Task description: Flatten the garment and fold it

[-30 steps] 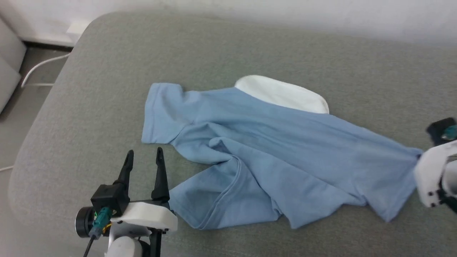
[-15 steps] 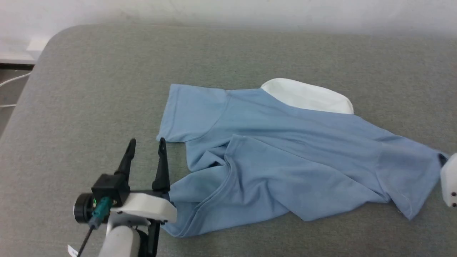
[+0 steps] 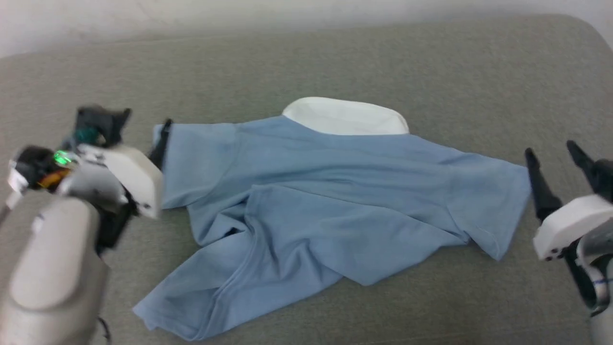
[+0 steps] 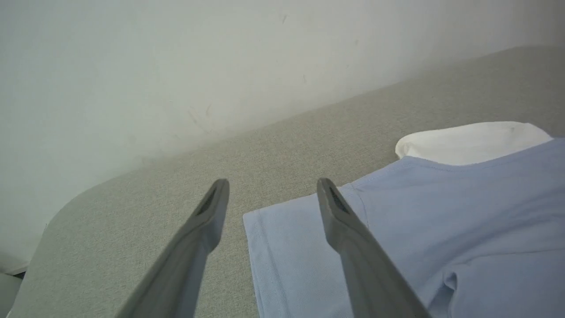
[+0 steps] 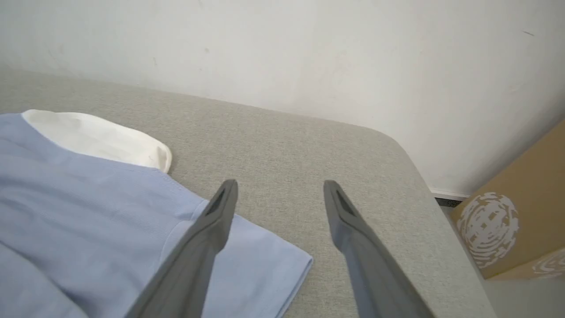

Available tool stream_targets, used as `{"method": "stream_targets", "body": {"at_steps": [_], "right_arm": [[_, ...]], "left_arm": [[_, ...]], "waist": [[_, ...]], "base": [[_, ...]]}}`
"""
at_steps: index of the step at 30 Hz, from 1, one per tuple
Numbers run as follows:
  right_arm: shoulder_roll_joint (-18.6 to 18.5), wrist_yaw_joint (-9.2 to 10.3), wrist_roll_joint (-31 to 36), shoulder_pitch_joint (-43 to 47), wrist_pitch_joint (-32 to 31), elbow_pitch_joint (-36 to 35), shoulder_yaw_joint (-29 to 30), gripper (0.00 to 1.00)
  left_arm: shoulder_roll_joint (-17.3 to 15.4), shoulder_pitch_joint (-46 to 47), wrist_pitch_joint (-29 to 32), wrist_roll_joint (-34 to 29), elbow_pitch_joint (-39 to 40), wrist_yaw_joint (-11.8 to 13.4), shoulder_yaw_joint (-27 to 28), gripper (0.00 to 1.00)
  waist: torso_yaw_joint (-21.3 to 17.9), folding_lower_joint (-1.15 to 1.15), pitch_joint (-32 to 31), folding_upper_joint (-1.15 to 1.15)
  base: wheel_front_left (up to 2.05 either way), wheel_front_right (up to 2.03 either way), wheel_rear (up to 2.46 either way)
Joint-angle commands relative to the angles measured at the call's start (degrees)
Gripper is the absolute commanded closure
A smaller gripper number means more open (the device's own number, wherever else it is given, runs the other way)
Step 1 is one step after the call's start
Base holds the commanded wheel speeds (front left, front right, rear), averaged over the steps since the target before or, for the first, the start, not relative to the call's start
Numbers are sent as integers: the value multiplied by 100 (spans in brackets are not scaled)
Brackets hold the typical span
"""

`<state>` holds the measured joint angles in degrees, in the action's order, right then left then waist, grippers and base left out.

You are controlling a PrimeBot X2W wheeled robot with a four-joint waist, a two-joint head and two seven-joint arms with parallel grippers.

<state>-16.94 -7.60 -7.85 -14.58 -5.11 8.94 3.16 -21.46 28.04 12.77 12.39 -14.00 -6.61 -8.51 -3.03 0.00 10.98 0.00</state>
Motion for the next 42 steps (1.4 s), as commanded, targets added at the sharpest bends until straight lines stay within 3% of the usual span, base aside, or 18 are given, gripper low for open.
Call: {"method": "stream_targets", "body": {"at_steps": [1, 4, 5, 11, 16, 28, 33, 34, 35, 36, 42], "right_arm": [[168, 11, -11, 174, 112, -213, 5, 0], [463, 11, -3, 377, 256, -535, 10, 0], [463, 11, -3, 377, 256, -535, 10, 0], [832, 11, -16, 552, 446, -864, -16, 0], [959, 11, 0, 564, 550, -891, -3, 0], [1081, 11, 26, 474, 656, -765, 46, 0], [1095, 11, 51, 439, 660, -719, 72, 0], [1097, 11, 55, 436, 662, -714, 79, 0], [1096, 11, 58, 435, 666, -707, 89, 0], [1090, 11, 62, 435, 669, -698, 102, 0], [926, 11, 126, 450, 606, -639, 180, 0]], "left_arm": [[-276, 350, 394, 132, -232, -60, -120, 0], [-793, 852, 1241, 440, -660, -82, -580, 0], [-793, 852, 1241, 440, -660, -82, -580, 0], [-1763, 1603, 2587, 1547, -1110, -86, -1499, 0], [-2322, 1952, 3120, 2008, -1262, -87, -1807, 0], [-2728, 2187, 3509, 2457, -1268, -87, -2411, 0], [-2753, 2075, 3762, 2775, -1275, -87, -2636, 0], [-2752, 2045, 3782, 2894, -1241, -87, -2658, 36], [-2749, 2028, 3751, 3008, -1215, -87, -2647, 84], [-2747, 2016, 3691, 3092, -1193, -87, -2638, 100], [-2698, 2019, 2830, 2964, -1260, -49, -2558, 100]], "waist": [[-523, 0, 425, 0], [-777, 0, 647, 0], [-777, 0, 647, 0], [-1145, 0, 1054, 0], [-1331, 0, 1293, 0], [-1378, 0, 1524, 0], [-1356, 0, 1543, 0], [-1349, 0, 1546, 0], [-1341, 0, 1549, 0], [-1329, 0, 1547, 0], [-1146, 0, 1358, 0]], "base": [[0, 0, 0], [0, 0, 0], [0, 0, 0], [0, 0, 0], [0, 0, 0], [0, 0, 0], [0, 0, 0], [0, 0, 0], [0, 0, 0], [0, 0, 0], [0, 0, 0]]}}
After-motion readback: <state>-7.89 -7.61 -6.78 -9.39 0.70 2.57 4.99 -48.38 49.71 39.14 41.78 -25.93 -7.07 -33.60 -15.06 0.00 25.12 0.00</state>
